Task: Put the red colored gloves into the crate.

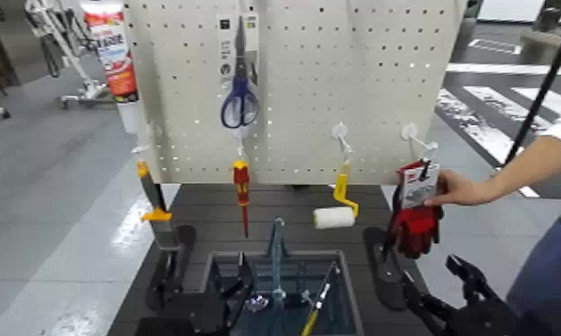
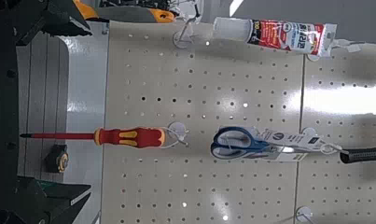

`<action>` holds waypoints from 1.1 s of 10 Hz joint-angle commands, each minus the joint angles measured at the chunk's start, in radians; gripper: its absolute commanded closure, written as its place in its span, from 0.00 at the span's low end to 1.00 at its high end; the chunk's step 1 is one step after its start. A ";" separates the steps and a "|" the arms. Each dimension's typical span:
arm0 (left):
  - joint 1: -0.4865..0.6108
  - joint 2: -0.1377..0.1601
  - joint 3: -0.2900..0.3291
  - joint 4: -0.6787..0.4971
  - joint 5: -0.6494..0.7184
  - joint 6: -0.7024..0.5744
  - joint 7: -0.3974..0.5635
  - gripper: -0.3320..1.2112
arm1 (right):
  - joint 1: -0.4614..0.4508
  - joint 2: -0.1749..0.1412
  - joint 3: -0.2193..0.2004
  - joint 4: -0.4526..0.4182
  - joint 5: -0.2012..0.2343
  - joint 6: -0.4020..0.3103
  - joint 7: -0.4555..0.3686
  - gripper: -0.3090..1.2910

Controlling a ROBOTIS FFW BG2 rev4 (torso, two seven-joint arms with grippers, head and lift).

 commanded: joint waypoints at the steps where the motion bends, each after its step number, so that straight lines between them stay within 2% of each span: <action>1: 0.002 -0.003 0.002 0.000 0.000 0.000 0.000 0.29 | 0.003 0.004 0.005 0.009 -0.003 -0.019 -0.008 0.49; 7: -0.002 -0.003 0.002 0.005 0.001 0.000 0.000 0.29 | 0.003 0.007 0.002 0.013 0.002 -0.034 -0.024 0.48; 11: 0.000 -0.003 0.002 0.005 0.001 0.002 0.000 0.29 | 0.003 0.008 0.007 0.010 0.022 -0.042 -0.047 0.49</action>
